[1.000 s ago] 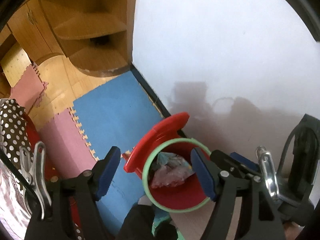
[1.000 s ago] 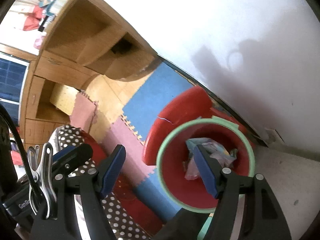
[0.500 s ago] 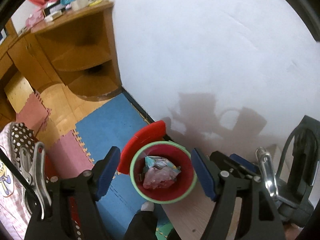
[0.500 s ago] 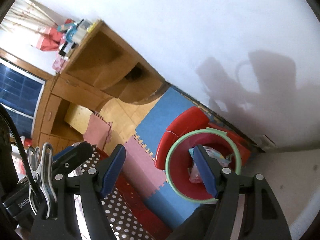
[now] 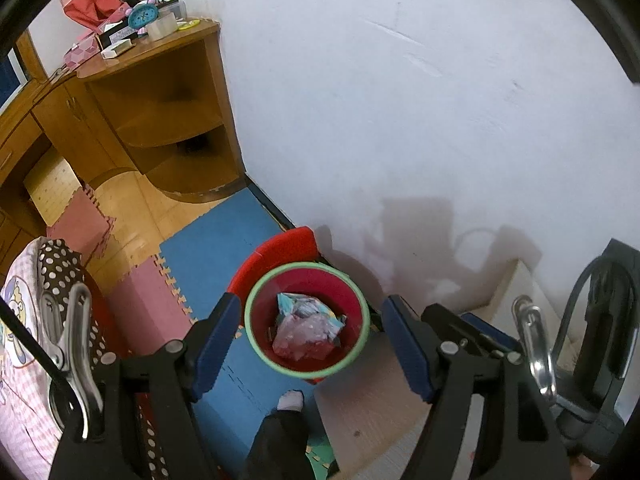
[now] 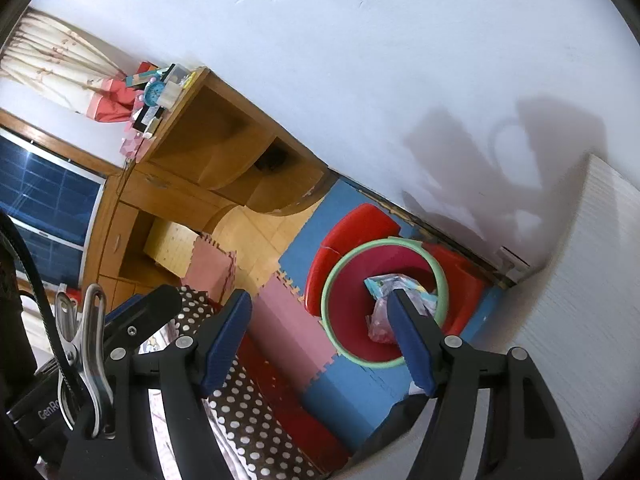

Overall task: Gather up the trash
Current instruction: 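Move both grippers back from the bucket over the table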

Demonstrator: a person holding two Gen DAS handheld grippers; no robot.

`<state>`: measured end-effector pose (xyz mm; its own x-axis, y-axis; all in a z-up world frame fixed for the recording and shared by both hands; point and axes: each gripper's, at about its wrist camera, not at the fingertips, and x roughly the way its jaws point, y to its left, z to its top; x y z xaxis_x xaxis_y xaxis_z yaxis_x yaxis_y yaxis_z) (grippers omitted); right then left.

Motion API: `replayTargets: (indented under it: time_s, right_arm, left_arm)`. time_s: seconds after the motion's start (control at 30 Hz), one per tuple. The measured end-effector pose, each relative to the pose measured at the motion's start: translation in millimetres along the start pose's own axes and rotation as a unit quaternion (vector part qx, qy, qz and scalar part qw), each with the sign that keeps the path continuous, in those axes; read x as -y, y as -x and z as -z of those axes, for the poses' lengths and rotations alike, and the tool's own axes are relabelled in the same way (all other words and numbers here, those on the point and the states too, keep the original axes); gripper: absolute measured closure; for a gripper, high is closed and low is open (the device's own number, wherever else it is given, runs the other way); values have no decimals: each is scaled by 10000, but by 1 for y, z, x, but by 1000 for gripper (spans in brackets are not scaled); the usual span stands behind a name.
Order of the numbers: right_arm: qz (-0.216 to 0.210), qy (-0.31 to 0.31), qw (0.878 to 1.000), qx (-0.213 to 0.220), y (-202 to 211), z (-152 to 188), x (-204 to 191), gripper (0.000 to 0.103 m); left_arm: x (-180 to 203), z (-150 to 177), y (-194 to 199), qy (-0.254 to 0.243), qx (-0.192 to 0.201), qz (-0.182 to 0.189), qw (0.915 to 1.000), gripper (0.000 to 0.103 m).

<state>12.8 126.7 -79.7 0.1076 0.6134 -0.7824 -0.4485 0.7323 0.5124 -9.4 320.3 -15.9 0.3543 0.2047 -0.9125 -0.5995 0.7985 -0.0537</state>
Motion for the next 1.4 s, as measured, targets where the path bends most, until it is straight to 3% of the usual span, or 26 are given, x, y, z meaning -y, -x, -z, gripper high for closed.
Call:
replayTargets:
  time_s: [0.4,0.57,0.77,1.27,1.4]
  right_arm:
    - [-59,131,9998,166,66,21,19,31]
    - [251,516,9976,393,93,30,20,31]
    - [180,600,9971,426,117,45,34,31]
    - [3,704,9967,414,157,72,82,31]
    - [297,781,9942,675,170,81,90,31]
  left_arm:
    - [45,32,51,-132,194,-331,9992,27]
    - [64,54,69,-37,296,-549,9980,28]
    - [85,78,89,18,408,-741,9964,29]
    - [137,120,107,-89,430,-835,9955,29]
    - [147,128,102,-42,308,-693,9971,29]
